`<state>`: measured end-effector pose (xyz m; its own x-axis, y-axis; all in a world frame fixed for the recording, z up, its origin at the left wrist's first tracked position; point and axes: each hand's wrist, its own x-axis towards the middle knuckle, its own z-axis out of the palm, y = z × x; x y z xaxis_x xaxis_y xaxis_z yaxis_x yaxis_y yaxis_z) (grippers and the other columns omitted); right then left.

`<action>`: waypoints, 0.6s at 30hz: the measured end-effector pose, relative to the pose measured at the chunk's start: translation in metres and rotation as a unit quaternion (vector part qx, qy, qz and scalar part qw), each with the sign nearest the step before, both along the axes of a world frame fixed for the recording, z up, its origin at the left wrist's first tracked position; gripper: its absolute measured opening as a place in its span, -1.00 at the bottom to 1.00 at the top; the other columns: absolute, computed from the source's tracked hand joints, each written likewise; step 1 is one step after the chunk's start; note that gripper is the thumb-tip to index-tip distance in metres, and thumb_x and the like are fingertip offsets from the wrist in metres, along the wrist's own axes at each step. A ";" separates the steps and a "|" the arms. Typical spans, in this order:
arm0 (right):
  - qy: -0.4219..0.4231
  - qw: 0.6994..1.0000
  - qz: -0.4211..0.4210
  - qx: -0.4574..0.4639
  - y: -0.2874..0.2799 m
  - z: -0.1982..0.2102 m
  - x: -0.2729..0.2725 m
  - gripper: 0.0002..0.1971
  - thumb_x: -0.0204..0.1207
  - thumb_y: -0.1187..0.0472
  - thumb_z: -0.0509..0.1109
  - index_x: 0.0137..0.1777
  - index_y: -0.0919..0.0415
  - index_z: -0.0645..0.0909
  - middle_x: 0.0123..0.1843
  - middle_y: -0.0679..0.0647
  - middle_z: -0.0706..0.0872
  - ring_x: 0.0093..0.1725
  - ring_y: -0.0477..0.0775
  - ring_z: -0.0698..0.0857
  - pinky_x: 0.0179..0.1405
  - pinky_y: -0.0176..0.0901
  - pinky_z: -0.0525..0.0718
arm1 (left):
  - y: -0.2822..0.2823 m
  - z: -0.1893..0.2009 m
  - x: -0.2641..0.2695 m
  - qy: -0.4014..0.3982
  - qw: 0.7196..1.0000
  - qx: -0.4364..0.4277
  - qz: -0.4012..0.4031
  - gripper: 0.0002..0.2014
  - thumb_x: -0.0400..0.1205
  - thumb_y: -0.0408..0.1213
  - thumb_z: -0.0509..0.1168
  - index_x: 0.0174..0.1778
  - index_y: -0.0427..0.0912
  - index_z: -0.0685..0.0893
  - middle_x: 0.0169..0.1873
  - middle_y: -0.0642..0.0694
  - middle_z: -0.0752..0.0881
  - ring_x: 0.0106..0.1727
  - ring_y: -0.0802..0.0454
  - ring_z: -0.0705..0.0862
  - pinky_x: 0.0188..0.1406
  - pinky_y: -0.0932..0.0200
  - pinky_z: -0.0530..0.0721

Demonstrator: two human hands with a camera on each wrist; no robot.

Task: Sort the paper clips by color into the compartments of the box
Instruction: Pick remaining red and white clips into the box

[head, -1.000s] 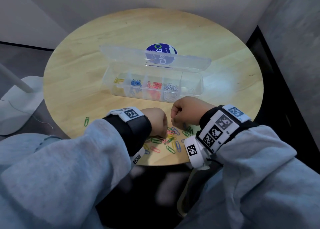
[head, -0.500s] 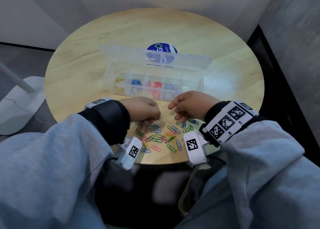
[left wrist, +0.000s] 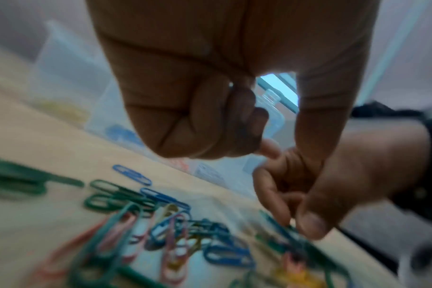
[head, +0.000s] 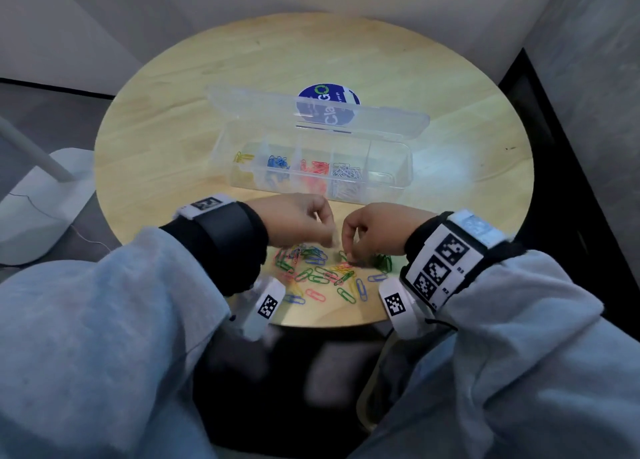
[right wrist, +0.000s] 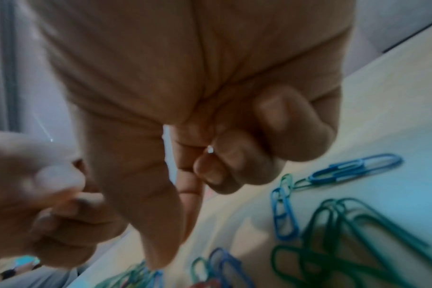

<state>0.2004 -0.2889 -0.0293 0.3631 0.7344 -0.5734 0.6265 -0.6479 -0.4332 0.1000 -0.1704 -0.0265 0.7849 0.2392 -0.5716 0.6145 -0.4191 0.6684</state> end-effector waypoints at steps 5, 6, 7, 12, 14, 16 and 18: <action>-0.064 0.996 0.048 -0.039 0.004 -0.004 -0.010 -0.86 0.39 0.32 0.43 -0.21 0.08 0.55 -0.36 -0.08 0.52 -0.31 -0.01 0.52 -0.47 -0.28 0.38 | -0.021 -0.005 -0.001 0.046 0.968 0.196 -0.149 -0.88 0.43 -0.21 0.47 -0.21 0.05 0.67 -0.51 0.09 0.55 -0.49 0.17 0.51 -0.45 0.29 0.46; -0.077 0.994 0.061 -0.048 0.005 -0.005 -0.011 -0.85 0.38 0.34 0.41 -0.27 0.10 0.52 -0.37 -0.07 0.50 -0.30 0.01 0.51 -0.50 -0.29 0.33 | -0.025 -0.007 0.000 0.047 0.962 0.217 -0.161 -0.88 0.43 -0.21 0.47 -0.20 0.06 0.68 -0.49 0.10 0.55 -0.48 0.19 0.50 -0.47 0.30 0.43; -0.089 0.992 0.067 -0.054 0.005 -0.006 -0.012 -0.80 0.36 0.37 0.40 -0.35 0.09 0.49 -0.38 -0.06 0.50 -0.31 0.02 0.50 -0.52 -0.30 0.30 | -0.028 -0.009 0.001 0.048 0.955 0.236 -0.172 -0.89 0.44 -0.21 0.47 -0.18 0.06 0.69 -0.46 0.10 0.56 -0.45 0.20 0.49 -0.49 0.31 0.38; -0.079 0.994 0.047 -0.059 0.005 -0.011 -0.008 -0.76 0.33 0.38 0.40 -0.44 0.06 0.49 -0.41 -0.02 0.58 -0.36 0.01 0.54 -0.51 -0.32 0.40 | -0.033 -0.016 0.002 0.050 0.941 0.274 -0.193 -0.91 0.47 -0.21 0.43 -0.13 0.01 0.72 -0.26 0.08 0.62 -0.19 0.08 0.54 -0.39 0.23 0.40; -0.062 0.996 0.036 -0.049 0.004 -0.011 -0.003 -0.76 0.38 0.30 0.44 -0.42 0.05 0.49 -0.40 -0.05 0.58 -0.34 -0.02 0.55 -0.44 -0.29 0.46 | -0.032 -0.017 0.001 0.044 0.940 0.278 -0.195 -0.92 0.47 -0.20 0.42 -0.24 0.03 0.64 -0.34 0.08 0.58 -0.21 0.07 0.53 -0.44 0.26 0.37; -0.055 0.998 0.021 -0.037 0.003 -0.008 0.001 -0.78 0.40 0.26 0.44 -0.40 0.06 0.50 -0.37 -0.04 0.62 -0.27 0.00 0.59 -0.29 -0.22 0.55 | -0.030 -0.018 0.000 0.042 0.944 0.271 -0.185 -0.87 0.47 -0.20 0.40 -0.35 0.00 0.58 -0.35 0.07 0.59 -0.23 0.06 0.54 -0.42 0.26 0.39; -0.041 0.999 0.001 -0.021 0.001 -0.004 0.003 -0.80 0.41 0.28 0.42 -0.38 0.09 0.50 -0.32 0.00 0.66 -0.25 0.02 0.60 -0.19 -0.16 0.59 | -0.025 -0.018 -0.001 0.047 0.958 0.235 -0.156 -0.82 0.44 -0.20 0.39 -0.45 -0.03 0.55 -0.39 0.06 0.62 -0.29 0.05 0.56 -0.36 0.26 0.47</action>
<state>0.2038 -0.2880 -0.0329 0.4083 0.7107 -0.5729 0.6602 -0.6633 -0.3523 0.0993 -0.1953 -0.0440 0.8107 0.2492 -0.5297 0.4584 -0.8330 0.3097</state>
